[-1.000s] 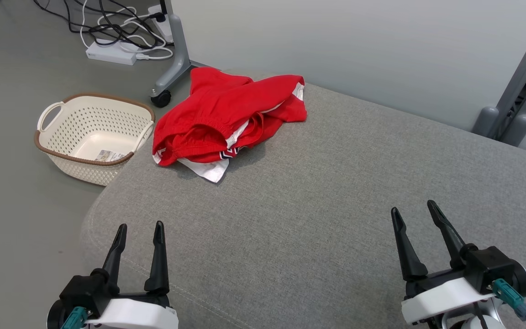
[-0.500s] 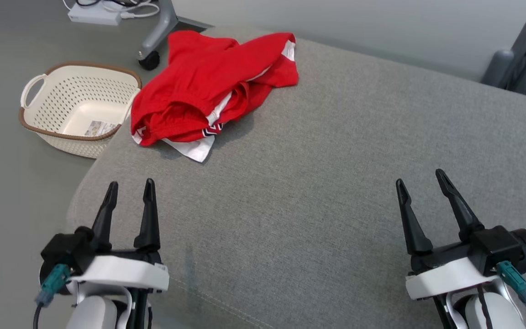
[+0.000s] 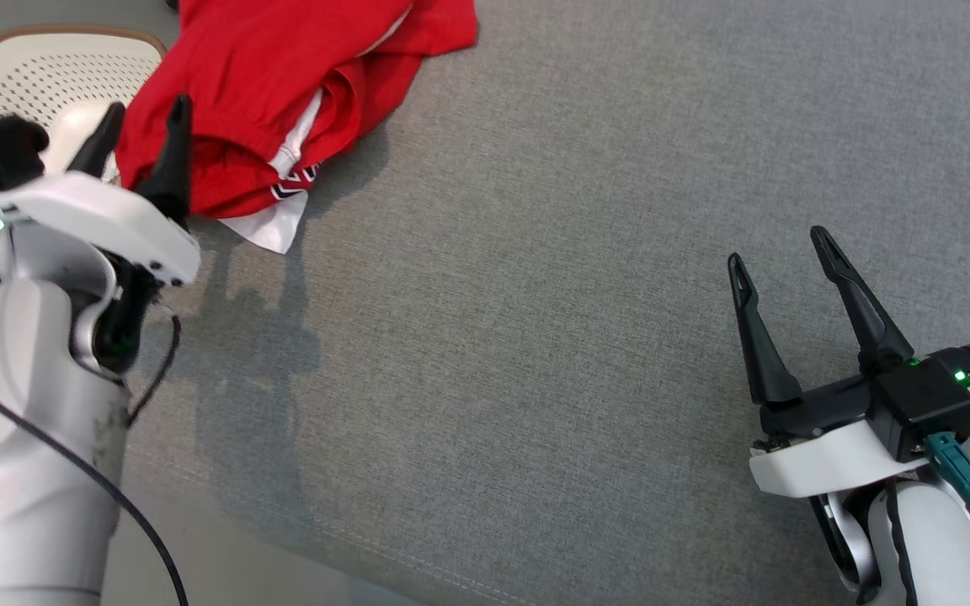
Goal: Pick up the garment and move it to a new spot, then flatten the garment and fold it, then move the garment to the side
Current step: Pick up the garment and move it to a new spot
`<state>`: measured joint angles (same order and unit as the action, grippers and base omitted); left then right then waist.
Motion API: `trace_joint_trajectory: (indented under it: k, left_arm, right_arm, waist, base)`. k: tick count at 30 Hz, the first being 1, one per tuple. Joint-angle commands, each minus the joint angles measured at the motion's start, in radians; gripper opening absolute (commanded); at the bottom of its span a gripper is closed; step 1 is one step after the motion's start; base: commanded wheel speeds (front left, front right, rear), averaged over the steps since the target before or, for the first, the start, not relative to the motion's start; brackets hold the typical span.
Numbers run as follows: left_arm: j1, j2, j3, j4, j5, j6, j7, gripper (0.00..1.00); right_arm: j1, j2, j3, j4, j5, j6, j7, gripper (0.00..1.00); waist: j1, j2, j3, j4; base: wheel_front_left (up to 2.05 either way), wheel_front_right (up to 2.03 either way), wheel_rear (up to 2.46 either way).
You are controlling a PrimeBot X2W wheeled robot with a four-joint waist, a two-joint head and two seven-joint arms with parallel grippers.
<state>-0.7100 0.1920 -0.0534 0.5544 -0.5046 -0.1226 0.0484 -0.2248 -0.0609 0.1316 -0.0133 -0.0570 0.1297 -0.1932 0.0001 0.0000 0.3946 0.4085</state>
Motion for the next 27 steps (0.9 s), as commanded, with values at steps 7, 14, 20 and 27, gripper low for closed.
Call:
trace_joint_trajectory:
  k: [7, 14, 20, 27]
  left_arm:
    - [-0.210, 0.065, -0.034, 0.136, -0.022, -0.008, 0.199, 1.00]
    - [-0.328, 0.089, -0.060, 0.262, -0.035, -0.006, 0.342, 1.00]
    - [-0.393, 0.094, -0.100, 0.339, -0.021, -0.004, 0.427, 1.00]
    - [-0.445, 0.094, -0.121, 0.402, -0.020, 0.001, 0.471, 0.00]
  right_arm:
    - [-0.031, -0.014, 0.014, -0.044, -0.008, 0.002, 0.018, 1.00]
    - [-0.043, -0.017, 0.014, -0.054, -0.008, 0.002, 0.018, 1.00]
    - [-0.058, -0.015, 0.017, -0.055, -0.012, 0.002, 0.018, 1.00]
    - [-0.072, -0.022, 0.017, -0.040, -0.007, 0.002, 0.007, 1.00]
  waist:
    - [-0.0001, 0.0000, 0.084, -0.055]
    - [-0.0001, 0.0000, 0.119, -0.074]
    - [-0.0001, 0.0000, 0.147, -0.080]
    - [-0.0001, 0.0000, 0.164, -0.084]
  base:
    - [0.00, 0.00, 0.00]
    - [0.00, 0.00, 0.00]
    - [0.00, 0.00, 0.00]
    - [0.00, 0.00, 0.00]
